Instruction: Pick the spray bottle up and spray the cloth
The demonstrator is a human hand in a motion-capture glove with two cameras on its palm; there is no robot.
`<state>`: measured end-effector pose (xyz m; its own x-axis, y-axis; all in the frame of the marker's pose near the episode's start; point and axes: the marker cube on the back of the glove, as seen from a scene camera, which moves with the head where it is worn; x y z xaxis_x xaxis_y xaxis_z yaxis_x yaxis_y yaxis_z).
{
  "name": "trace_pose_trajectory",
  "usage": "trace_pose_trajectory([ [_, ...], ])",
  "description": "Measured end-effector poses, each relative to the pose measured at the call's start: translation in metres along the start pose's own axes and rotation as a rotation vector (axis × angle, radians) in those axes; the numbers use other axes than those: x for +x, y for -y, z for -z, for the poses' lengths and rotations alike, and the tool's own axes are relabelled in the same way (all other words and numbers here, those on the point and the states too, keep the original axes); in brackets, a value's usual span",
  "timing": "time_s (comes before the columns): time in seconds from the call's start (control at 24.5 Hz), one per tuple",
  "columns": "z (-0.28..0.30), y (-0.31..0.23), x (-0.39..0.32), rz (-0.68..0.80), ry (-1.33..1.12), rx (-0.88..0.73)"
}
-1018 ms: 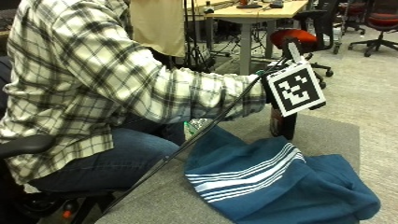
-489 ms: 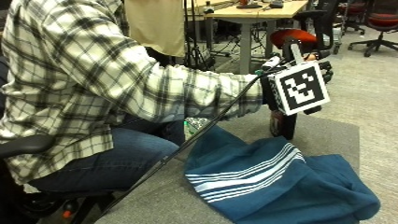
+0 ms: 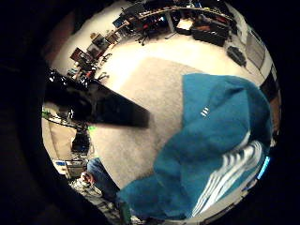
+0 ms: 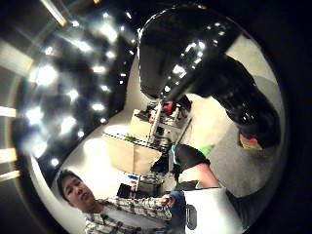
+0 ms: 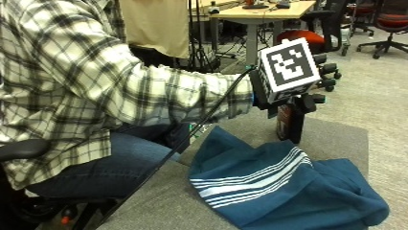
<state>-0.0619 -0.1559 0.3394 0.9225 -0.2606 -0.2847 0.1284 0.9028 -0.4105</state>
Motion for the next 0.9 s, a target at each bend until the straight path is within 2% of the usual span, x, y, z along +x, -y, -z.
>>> trace_pose_trajectory([
  [0.2,0.028,-0.04,0.008,-0.053,-0.276,-0.083],
  [0.41,0.062,-0.086,0.004,-0.027,-0.596,-0.119],
  [0.57,0.09,-0.137,-0.007,-0.043,-0.72,-0.147],
  [0.77,0.108,-0.25,-0.02,-0.046,-0.756,-0.23],
  [0.9,0.108,-0.341,-0.031,-0.106,-0.782,-0.192],
])
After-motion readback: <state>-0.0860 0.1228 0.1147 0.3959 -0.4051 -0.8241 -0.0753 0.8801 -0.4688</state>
